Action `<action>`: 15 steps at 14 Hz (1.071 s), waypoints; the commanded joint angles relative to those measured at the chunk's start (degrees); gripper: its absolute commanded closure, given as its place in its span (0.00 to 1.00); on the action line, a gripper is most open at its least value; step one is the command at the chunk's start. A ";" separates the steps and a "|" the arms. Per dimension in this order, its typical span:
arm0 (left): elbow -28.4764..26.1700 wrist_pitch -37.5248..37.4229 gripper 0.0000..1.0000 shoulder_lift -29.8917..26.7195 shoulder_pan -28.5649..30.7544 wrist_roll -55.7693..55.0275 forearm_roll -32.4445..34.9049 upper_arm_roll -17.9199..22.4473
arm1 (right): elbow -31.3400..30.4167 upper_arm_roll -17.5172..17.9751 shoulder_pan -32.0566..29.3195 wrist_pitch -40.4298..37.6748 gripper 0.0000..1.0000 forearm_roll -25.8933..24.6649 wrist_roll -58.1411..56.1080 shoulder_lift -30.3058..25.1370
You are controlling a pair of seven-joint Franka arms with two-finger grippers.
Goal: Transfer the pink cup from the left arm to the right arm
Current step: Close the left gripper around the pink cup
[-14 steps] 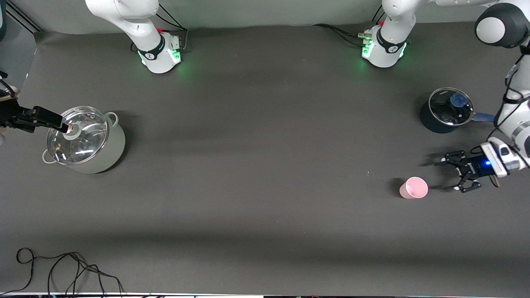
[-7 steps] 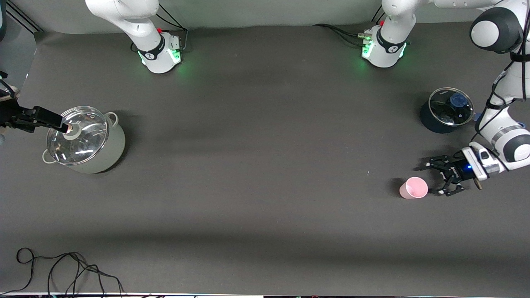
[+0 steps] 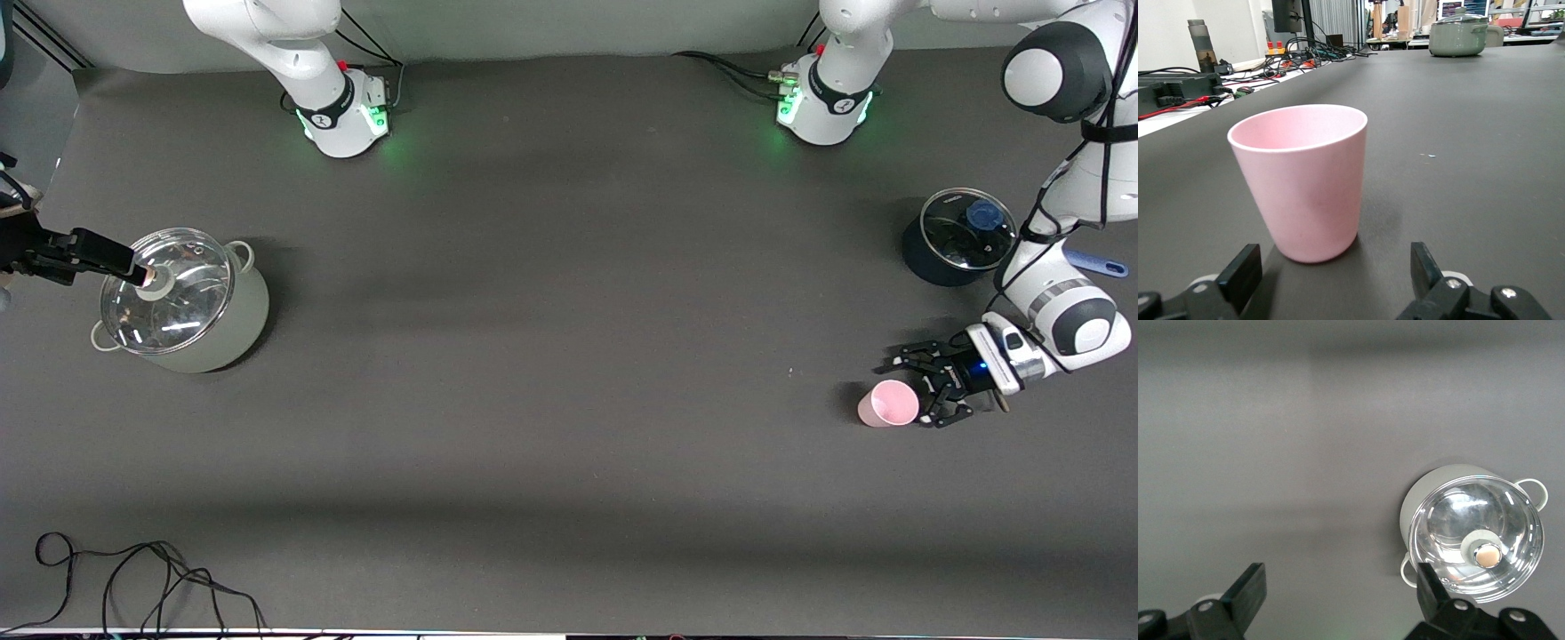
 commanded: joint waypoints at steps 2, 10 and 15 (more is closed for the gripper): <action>-1.29 1.47 0.01 0.36 -0.93 1.48 -3.06 -1.13 | 0.46 -0.13 -0.11 -0.65 0.00 1.00 -0.04 0.05; -2.70 2.35 0.07 0.27 -3.12 0.96 -8.17 -1.22 | 0.46 -0.22 -0.20 -0.65 0.00 1.00 -0.13 0.05; -2.88 2.44 0.48 -0.08 -3.21 0.61 -8.17 -1.22 | 0.37 -0.22 -0.20 -0.65 0.00 1.00 -0.13 0.05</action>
